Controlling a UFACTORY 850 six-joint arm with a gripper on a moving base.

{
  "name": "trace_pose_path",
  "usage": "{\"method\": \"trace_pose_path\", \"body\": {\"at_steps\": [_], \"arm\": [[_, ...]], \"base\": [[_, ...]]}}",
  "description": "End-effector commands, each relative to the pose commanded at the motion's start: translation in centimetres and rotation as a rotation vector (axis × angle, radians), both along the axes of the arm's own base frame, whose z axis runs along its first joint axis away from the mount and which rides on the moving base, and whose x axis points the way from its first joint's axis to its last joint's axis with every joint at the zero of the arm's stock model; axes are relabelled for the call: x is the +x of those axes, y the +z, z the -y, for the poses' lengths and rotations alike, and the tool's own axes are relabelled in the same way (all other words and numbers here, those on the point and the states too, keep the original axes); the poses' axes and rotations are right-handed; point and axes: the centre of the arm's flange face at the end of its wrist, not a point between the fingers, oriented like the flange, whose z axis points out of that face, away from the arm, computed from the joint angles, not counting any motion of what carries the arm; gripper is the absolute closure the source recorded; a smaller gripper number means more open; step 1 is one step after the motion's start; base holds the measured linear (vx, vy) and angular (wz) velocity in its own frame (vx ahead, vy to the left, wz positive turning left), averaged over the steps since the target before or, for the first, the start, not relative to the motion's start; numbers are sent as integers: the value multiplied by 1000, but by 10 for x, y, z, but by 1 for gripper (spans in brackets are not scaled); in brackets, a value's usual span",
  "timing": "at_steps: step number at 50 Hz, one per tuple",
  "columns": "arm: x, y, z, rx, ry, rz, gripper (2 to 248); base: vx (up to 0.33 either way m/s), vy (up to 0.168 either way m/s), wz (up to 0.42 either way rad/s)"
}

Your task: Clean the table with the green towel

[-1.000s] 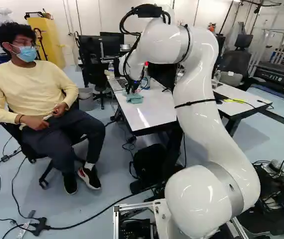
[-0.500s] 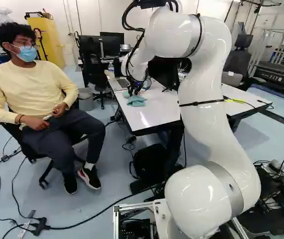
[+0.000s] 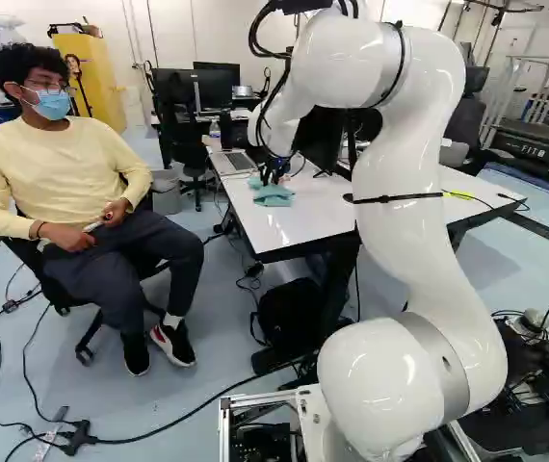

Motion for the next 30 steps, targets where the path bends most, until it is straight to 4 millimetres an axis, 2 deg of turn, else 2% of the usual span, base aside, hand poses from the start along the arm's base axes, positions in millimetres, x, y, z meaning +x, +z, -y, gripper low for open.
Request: {"method": "trace_pose_path", "body": {"at_steps": [17, 30], "arm": [[22, -2, 24, 1, -37, 19, 194], [45, -4, 28, 3, -45, 41, 194]], "base": [[0, 0, 0], [0, 0, 0]]}}
